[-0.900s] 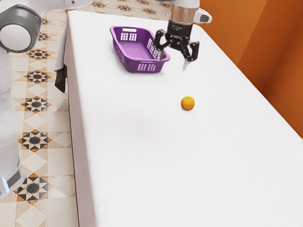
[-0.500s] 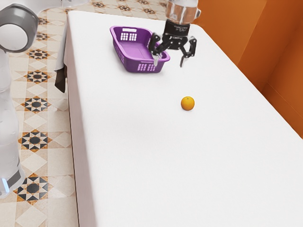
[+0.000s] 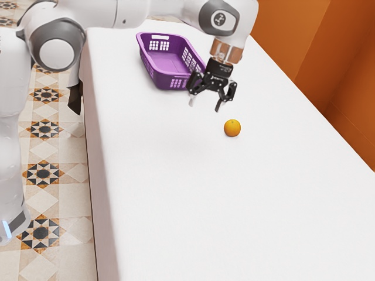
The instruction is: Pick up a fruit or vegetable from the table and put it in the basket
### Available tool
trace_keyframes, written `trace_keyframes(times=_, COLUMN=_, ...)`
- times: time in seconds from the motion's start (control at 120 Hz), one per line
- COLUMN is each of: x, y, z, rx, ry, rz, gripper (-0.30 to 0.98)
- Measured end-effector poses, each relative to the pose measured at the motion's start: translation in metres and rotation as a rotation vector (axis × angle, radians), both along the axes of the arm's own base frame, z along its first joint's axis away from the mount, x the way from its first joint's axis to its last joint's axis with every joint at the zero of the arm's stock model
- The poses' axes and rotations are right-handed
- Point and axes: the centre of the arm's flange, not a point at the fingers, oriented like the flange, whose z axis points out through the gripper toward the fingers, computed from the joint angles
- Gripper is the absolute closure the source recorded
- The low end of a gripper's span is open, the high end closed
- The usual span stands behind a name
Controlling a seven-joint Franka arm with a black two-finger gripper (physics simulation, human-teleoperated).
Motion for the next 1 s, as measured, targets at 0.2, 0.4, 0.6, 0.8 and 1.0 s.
trace_keyframes(times=0.2, x=0.033, y=0.046, z=-0.037, rx=0.042, ry=-0.046, rz=-0.075, gripper=0.00)
trace_keyframes(times=0.4, x=0.054, y=0.081, z=-0.060, rx=0.088, ry=-0.141, rz=-0.247, gripper=0.00)
trace_keyframes(times=0.6, x=0.071, y=0.116, z=-0.067, rx=0.094, ry=-0.222, rz=-0.389, gripper=0.00)
trace_keyframes(times=0.8, x=0.110, y=0.092, z=-0.087, rx=0.084, ry=-0.313, rz=-0.580, gripper=0.00)
trace_keyframes(times=1.0, x=0.125, y=0.083, z=-0.094, rx=0.094, ry=-0.389, rz=-0.686, gripper=0.00)
